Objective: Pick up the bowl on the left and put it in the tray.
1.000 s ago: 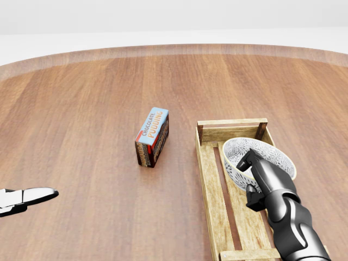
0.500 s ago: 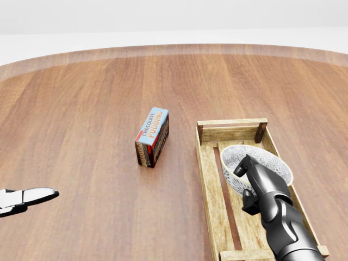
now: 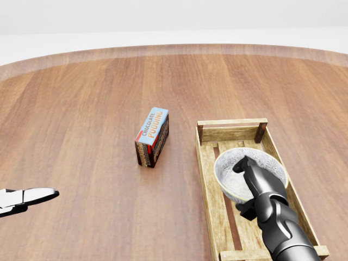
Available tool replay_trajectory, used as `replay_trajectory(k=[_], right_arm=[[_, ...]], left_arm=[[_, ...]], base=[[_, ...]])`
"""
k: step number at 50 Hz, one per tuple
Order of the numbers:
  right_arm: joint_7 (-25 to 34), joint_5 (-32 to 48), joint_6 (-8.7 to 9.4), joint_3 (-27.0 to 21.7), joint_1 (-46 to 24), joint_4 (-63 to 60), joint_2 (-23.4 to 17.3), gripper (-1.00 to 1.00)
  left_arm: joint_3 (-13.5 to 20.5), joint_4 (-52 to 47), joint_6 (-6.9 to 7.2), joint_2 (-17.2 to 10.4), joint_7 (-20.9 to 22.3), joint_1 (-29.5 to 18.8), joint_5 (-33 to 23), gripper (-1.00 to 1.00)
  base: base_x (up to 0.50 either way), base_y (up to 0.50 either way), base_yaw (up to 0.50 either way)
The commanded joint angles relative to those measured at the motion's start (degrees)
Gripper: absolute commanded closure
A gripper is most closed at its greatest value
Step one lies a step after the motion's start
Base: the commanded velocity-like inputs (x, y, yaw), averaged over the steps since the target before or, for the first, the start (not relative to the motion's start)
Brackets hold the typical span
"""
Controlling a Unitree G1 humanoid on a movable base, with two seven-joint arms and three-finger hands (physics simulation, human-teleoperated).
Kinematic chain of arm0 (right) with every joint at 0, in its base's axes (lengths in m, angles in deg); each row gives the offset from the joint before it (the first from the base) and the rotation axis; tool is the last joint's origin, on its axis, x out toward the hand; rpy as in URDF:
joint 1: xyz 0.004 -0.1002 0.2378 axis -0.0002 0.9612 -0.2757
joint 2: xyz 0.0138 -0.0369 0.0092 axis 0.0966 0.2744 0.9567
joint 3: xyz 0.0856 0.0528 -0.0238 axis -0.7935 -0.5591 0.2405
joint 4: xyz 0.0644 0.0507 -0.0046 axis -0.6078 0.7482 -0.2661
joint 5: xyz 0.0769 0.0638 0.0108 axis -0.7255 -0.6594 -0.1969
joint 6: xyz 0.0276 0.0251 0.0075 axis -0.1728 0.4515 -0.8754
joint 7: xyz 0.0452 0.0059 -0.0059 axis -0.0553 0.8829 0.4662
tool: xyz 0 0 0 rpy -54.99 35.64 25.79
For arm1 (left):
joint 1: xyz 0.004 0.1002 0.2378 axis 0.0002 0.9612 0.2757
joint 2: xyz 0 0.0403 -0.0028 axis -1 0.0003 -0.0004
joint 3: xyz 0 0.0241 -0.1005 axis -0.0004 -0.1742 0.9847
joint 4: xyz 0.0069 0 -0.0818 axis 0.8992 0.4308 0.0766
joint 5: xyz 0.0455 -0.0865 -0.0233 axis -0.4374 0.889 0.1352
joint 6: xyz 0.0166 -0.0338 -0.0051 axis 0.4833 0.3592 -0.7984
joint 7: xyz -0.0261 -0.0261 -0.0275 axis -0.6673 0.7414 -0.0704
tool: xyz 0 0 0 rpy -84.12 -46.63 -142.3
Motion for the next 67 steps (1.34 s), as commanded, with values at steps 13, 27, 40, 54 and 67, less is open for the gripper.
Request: replay_trajectory(k=[13,27,40,54,67], right_arm=[[6.4,4.4,0.0,0.1,6.1,-15.4,1.3,-1.0],[17.7,14.5,0.0,0.9,11.3,-36.1,2.4,-1.0],[30.3,28.8,0.0,1.6,14.7,-53.6,6.3,-1.0],[43.9,51.1,0.0,5.4,20.2,-78.9,14.9,-1.0],[43.9,65.5,0.0,10.5,18.5,-97.3,23.5,-1.0]], left_arm=[[-0.4,-0.4,0.0,0.3,0.0,0.3,-0.3,-1.0],[-0.4,-0.4,0.0,0.2,0.0,0.2,-0.3,-1.0],[0.3,-0.3,0.0,-0.1,0.0,-0.2,0.3,-1.0],[0.3,-0.6,0.0,0.0,0.1,0.1,0.4,-1.0],[0.4,-1.5,0.0,0.1,-0.1,0.4,0.4,-1.0]], base=[[0.0,0.0,0.0],[0.0,0.0,0.0],[0.0,0.0,0.0],[0.0,0.0,0.0],[0.0,0.0,0.0]])
